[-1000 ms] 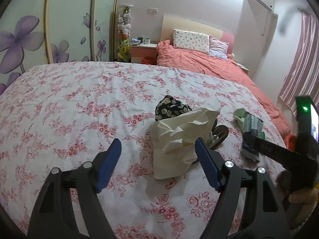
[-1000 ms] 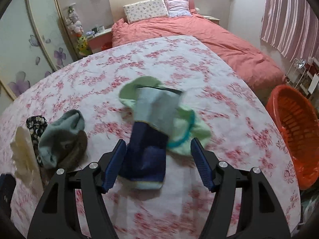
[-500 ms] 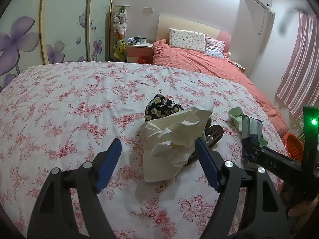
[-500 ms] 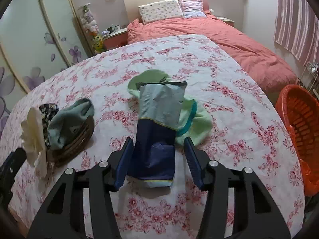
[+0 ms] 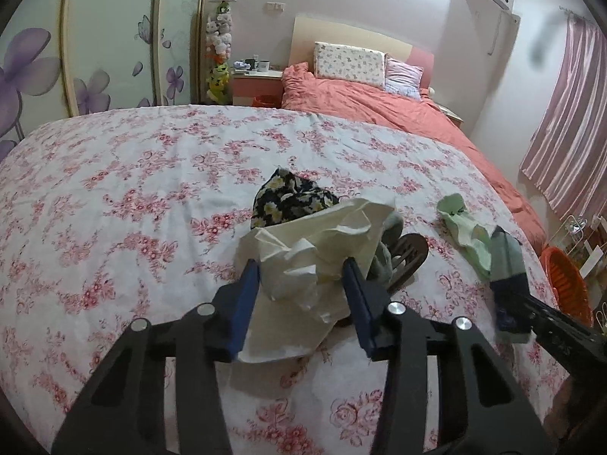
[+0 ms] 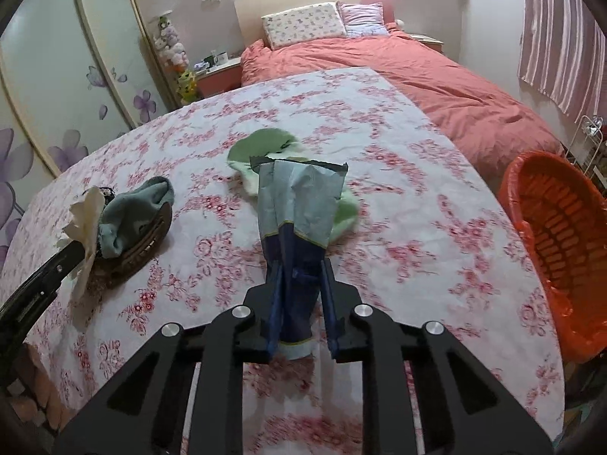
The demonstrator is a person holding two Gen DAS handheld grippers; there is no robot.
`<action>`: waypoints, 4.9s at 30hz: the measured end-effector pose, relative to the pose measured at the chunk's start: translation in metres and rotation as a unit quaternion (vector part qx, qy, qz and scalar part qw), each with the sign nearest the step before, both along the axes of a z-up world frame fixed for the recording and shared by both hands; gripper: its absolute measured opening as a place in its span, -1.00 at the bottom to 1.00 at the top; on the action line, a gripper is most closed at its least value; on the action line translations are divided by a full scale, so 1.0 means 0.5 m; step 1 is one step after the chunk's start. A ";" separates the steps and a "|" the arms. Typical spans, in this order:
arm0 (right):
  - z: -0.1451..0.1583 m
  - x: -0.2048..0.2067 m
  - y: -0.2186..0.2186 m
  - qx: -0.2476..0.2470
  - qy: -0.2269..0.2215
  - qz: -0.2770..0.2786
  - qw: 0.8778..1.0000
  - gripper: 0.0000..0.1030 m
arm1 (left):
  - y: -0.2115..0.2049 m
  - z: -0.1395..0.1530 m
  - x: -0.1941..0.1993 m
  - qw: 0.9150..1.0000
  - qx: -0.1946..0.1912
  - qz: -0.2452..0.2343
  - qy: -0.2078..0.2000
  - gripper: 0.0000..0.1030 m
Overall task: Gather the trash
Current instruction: 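Grasp the navy-and-light-blue cloth with the right tool while the left tool grasps the white plastic bag, then carry the cloth and white bag over the orange basket and open both tools, then move both tools back over the remaining items on the bed, then grasp the black daisy-print cloth with the left tool while the right tool grasps the mint green sock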
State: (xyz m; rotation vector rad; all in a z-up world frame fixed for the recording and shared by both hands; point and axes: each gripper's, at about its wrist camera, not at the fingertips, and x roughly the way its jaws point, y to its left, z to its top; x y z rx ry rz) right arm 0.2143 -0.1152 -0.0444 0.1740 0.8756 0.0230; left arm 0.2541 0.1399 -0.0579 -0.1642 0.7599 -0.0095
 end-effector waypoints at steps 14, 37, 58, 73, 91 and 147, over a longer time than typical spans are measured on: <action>0.055 -0.038 -0.036 0.022 -0.042 -0.002 0.999 -0.64 | 0.009 0.067 -0.046 0.999 -0.008 0.004 -0.038 -0.17; 0.145 -0.142 -0.202 0.046 -0.147 -0.073 0.985 -0.64 | -0.194 0.188 -0.112 0.991 -0.029 -0.089 -0.092 -0.17; 0.085 -0.148 -0.478 0.055 -0.133 -0.200 0.969 -0.64 | -0.642 0.166 -0.082 0.951 -0.071 -0.293 -0.063 -0.17; 0.034 -0.139 -0.557 0.071 -0.100 -0.226 0.966 -0.08 | -0.750 0.058 -0.022 0.951 -0.030 -0.307 0.002 0.14; 0.064 -0.121 -0.403 -0.007 -0.095 -0.153 0.984 0.38 | -0.443 0.038 -0.026 0.983 0.056 -0.173 -0.008 0.49; -0.024 0.123 0.001 -0.018 -0.007 0.007 1.000 0.39 | 0.116 -0.046 0.098 0.996 0.036 0.061 0.059 -0.37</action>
